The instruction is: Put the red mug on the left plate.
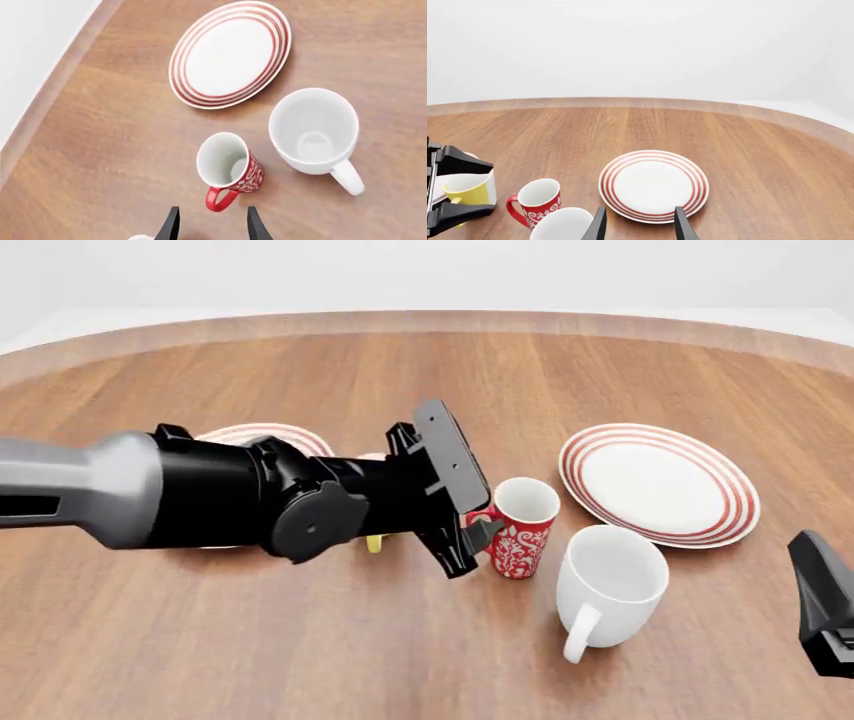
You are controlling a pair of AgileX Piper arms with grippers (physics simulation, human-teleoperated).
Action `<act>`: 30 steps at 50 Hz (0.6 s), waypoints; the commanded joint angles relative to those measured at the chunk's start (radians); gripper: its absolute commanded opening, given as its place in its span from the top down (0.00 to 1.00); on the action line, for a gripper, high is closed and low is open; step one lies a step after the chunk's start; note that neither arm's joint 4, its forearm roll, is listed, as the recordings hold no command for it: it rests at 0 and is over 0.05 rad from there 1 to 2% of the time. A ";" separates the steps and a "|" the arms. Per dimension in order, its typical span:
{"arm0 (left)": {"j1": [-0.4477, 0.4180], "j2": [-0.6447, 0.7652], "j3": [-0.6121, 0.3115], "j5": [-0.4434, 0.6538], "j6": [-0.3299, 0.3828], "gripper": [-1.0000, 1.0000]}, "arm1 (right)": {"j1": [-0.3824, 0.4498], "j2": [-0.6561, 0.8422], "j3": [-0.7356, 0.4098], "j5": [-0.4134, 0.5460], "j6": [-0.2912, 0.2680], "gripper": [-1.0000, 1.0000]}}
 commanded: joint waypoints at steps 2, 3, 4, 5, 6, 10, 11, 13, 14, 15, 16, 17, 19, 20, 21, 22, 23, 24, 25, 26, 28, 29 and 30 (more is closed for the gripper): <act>0.014 0.049 -0.003 -0.034 0.000 0.00 | 0.001 -0.002 0.000 0.001 -0.001 0.00; 0.013 0.051 -0.002 -0.036 -0.002 0.00 | 0.000 -0.002 0.000 0.001 -0.001 0.00; 0.015 0.053 -0.002 -0.038 0.000 0.00 | 0.000 -0.002 0.000 0.001 -0.001 0.00; 0.017 0.058 -0.001 -0.042 0.003 0.00 | 0.000 -0.002 0.000 0.001 -0.001 0.00; 0.017 0.058 -0.001 -0.042 0.001 0.00 | 0.000 -0.002 0.000 0.001 -0.001 0.00; 0.019 0.065 -0.001 -0.049 -0.001 0.00 | 0.000 -0.002 0.000 0.001 -0.001 0.00; 0.019 0.065 -0.001 -0.049 -0.001 0.00 | 0.000 -0.002 0.000 0.001 -0.001 0.00; 0.022 0.071 -0.001 -0.052 0.000 0.00 | 0.000 -0.002 0.000 0.001 -0.001 0.00; 0.023 0.071 -0.003 -0.051 -0.002 0.00 | 0.000 -0.002 0.000 0.001 -0.001 0.00; 0.025 0.070 -0.004 -0.052 -0.005 0.00 | 0.000 -0.002 0.000 0.001 -0.001 0.00; 0.024 0.072 -0.003 -0.054 -0.005 0.00 | 0.000 -0.002 0.000 0.001 -0.001 0.00; 0.023 0.075 -0.001 -0.058 -0.006 0.00 | 0.000 -0.002 0.000 0.001 0.000 0.00; 0.026 0.078 -0.004 -0.059 -0.006 0.00 | 0.000 -0.002 0.000 0.001 -0.001 0.00; 0.026 0.079 -0.005 -0.059 -0.006 0.00 | 0.000 -0.002 0.000 0.001 -0.001 0.00; 0.026 0.079 -0.005 -0.059 -0.006 0.00 | 0.000 -0.002 0.000 0.001 -0.001 0.00; 0.029 0.079 -0.009 -0.058 -0.004 0.00 | 0.000 -0.002 0.000 0.001 -0.001 0.00; 0.031 0.079 -0.013 -0.056 -0.003 0.00 | 0.000 -0.002 0.000 0.001 -0.001 0.00; 0.032 0.081 -0.015 -0.056 -0.001 0.00 | 0.000 -0.002 0.000 0.001 -0.001 0.00; 0.035 0.083 -0.018 -0.056 0.002 0.00 | 0.000 -0.002 0.000 0.001 -0.001 0.00; 0.036 0.083 -0.019 -0.056 0.004 0.00 | 0.001 -0.002 0.000 0.001 -0.001 0.00; 0.036 0.087 -0.020 -0.056 0.006 0.00 | 0.000 -0.002 0.000 0.001 -0.001 0.00; 0.038 0.089 -0.022 -0.058 0.008 0.00 | 0.000 -0.002 0.000 0.001 -0.001 0.00; 0.038 0.091 -0.023 -0.058 0.007 0.00 | 0.000 -0.002 0.000 0.001 0.000 0.00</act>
